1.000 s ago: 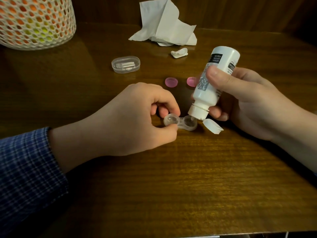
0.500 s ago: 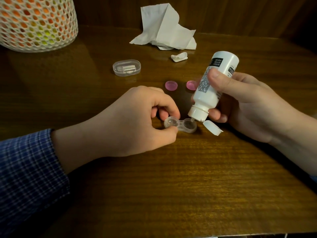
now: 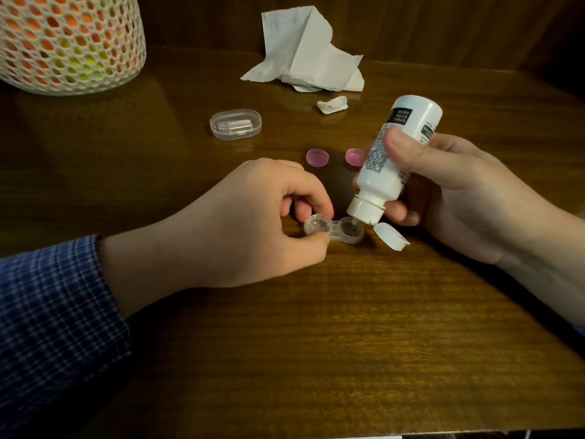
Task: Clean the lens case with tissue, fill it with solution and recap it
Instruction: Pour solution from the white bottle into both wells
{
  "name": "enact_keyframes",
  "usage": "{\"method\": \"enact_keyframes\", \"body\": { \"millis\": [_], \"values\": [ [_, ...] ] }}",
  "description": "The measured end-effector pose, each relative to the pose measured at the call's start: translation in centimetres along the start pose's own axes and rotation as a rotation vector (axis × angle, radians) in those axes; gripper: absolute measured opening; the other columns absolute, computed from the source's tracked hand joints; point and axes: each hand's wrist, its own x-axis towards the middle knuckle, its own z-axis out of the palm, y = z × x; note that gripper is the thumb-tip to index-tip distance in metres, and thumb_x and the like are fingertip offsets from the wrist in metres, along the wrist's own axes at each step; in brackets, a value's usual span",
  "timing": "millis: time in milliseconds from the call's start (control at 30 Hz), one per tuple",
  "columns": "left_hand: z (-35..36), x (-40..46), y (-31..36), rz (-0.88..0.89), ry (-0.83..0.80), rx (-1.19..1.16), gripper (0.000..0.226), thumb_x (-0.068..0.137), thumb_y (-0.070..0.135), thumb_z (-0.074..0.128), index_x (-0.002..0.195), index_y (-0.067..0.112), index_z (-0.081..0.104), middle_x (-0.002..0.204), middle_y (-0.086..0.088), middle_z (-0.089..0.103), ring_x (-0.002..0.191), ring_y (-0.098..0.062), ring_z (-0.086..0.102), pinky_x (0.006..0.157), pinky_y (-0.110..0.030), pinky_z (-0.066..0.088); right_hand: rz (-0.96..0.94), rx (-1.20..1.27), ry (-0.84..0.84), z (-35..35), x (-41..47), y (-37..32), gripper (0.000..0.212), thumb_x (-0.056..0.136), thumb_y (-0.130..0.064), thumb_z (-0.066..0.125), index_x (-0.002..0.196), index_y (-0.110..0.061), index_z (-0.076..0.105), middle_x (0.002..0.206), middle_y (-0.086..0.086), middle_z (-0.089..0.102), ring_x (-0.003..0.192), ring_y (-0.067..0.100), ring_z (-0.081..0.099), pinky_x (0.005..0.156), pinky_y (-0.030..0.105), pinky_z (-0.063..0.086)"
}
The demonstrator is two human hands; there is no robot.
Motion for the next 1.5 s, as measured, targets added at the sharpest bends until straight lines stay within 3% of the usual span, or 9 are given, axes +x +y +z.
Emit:
{"method": "enact_keyframes", "body": {
  "millis": [400, 633, 900, 1200, 1333, 1500],
  "values": [
    [-0.02, 0.00, 0.02, 0.003, 0.001, -0.003, 0.023, 0.079, 0.033, 0.071, 0.101, 0.030, 0.075, 0.082, 0.010, 0.062, 0.079, -0.017, 0.058, 0.065, -0.032, 0.049, -0.013, 0.019, 0.014, 0.06, -0.07, 0.00, 0.039, 0.092, -0.038, 0.060, 0.108, -0.002, 0.065, 0.086, 0.015, 0.063, 0.053, 0.011, 0.051, 0.046, 0.021, 0.036],
    [-0.09, 0.04, 0.04, -0.004, -0.001, -0.001, 0.023, 0.079, 0.032, 0.072, 0.102, 0.029, 0.075, 0.082, 0.010, 0.063, 0.079, -0.016, 0.059, 0.065, -0.033, 0.050, -0.031, 0.035, 0.012, 0.09, -0.05, 0.05, 0.025, 0.093, -0.036, 0.061, 0.090, -0.014, 0.071, 0.099, 0.024, 0.060, 0.052, 0.012, 0.051, 0.046, 0.022, 0.036],
    [0.00, 0.07, 0.07, -0.015, 0.000, -0.009, 0.021, 0.080, 0.030, 0.075, 0.101, 0.031, 0.075, 0.082, 0.010, 0.064, 0.080, -0.016, 0.059, 0.066, -0.033, 0.051, -0.039, 0.015, 0.007, -0.19, 0.01, 0.28, 0.030, 0.093, -0.038, 0.061, 0.094, -0.010, 0.070, 0.094, 0.023, 0.061, 0.053, 0.012, 0.051, 0.046, 0.022, 0.036],
    [-0.03, -0.03, 0.11, -0.019, -0.002, -0.002, 0.023, 0.080, 0.031, 0.074, 0.103, 0.032, 0.075, 0.082, 0.011, 0.065, 0.080, -0.015, 0.060, 0.067, -0.034, 0.053, -0.040, -0.001, -0.003, -0.26, -0.04, 0.34, 0.043, 0.095, -0.038, 0.058, 0.113, 0.001, 0.063, 0.082, 0.012, 0.064, 0.053, 0.012, 0.051, 0.046, 0.021, 0.037],
    [-0.05, -0.02, 0.07, -0.015, -0.003, 0.003, 0.023, 0.080, 0.032, 0.075, 0.103, 0.032, 0.074, 0.082, 0.011, 0.064, 0.080, -0.016, 0.060, 0.066, -0.034, 0.052, -0.048, -0.011, -0.003, -0.24, -0.14, 0.29, 0.040, 0.095, -0.037, 0.058, 0.108, -0.001, 0.064, 0.086, 0.016, 0.063, 0.054, 0.012, 0.051, 0.047, 0.022, 0.036],
    [-0.03, -0.02, 0.08, -0.003, 0.001, 0.005, 0.024, 0.078, 0.035, 0.071, 0.101, 0.032, 0.075, 0.080, 0.011, 0.064, 0.078, -0.016, 0.060, 0.064, -0.033, 0.050, -0.047, -0.021, 0.000, -0.16, -0.18, 0.34, 0.047, 0.097, -0.036, 0.056, 0.116, 0.006, 0.062, 0.087, 0.017, 0.062, 0.053, 0.012, 0.051, 0.046, 0.021, 0.037]
  ]
}}
